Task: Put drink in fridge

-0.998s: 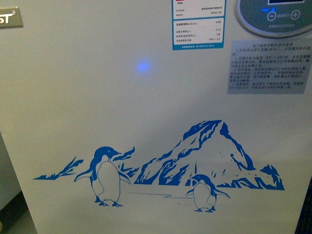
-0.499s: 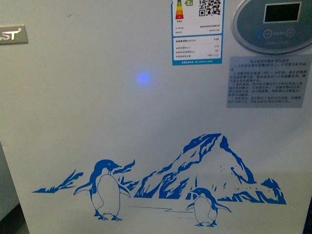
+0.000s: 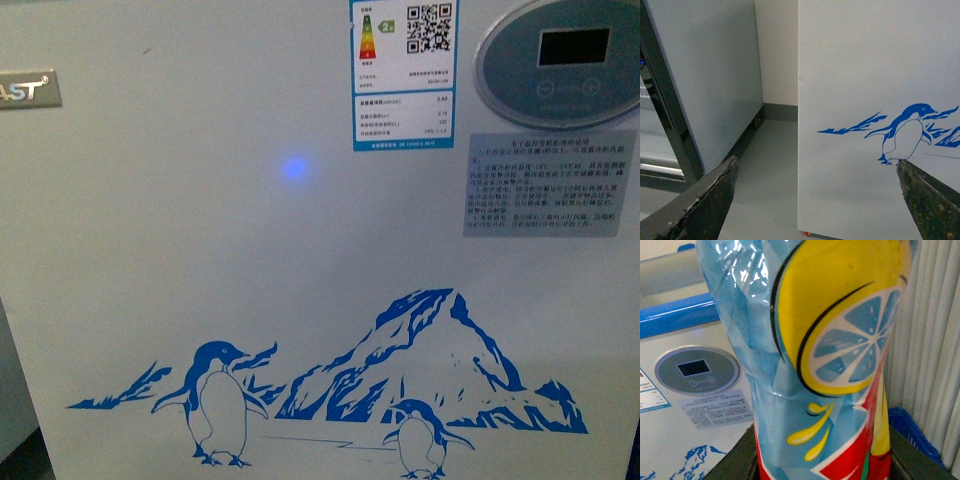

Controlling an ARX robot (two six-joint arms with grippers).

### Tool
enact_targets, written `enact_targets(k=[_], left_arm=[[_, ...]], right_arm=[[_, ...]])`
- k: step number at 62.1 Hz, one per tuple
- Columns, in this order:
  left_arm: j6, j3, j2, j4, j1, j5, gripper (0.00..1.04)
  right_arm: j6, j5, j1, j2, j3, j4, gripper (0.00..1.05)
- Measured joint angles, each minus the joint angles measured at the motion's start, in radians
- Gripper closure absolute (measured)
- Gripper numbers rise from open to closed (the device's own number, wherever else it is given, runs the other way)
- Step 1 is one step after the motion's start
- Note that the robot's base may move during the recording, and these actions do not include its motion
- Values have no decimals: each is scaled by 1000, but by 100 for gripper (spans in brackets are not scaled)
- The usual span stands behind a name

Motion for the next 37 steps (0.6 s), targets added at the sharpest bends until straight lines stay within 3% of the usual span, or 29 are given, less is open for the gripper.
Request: enact_targets(k=[37], left_arm=[[0,0,0,0,0,1,8]], right_arm=[[-3,2,0,6,1,0,64]])
